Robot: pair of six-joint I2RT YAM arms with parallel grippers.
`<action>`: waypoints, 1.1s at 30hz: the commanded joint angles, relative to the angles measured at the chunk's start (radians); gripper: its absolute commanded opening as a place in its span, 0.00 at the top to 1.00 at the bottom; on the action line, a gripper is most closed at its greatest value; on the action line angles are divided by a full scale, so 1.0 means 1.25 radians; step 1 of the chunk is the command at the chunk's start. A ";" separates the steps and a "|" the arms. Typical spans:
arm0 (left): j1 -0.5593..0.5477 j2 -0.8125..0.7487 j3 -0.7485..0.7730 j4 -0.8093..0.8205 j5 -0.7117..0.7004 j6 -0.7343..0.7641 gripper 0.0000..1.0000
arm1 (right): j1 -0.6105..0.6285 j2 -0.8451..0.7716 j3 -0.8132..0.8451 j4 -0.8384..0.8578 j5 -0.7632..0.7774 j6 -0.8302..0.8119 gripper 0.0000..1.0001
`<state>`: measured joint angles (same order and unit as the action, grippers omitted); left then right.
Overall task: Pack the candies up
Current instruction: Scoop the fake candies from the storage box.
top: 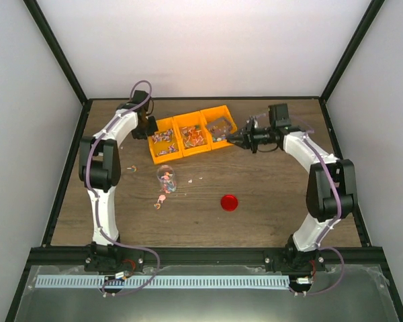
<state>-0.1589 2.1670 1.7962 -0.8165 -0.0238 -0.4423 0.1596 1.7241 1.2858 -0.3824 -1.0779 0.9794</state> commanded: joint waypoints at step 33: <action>-0.007 -0.010 -0.085 0.120 -0.055 -0.031 0.96 | -0.028 0.083 0.176 -0.271 0.071 0.310 0.99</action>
<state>-0.1688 2.1357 1.7252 -0.7364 -0.0788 -0.4423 0.1223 1.8084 1.4673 -0.5987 -0.9680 1.4143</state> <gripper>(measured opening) 0.119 0.078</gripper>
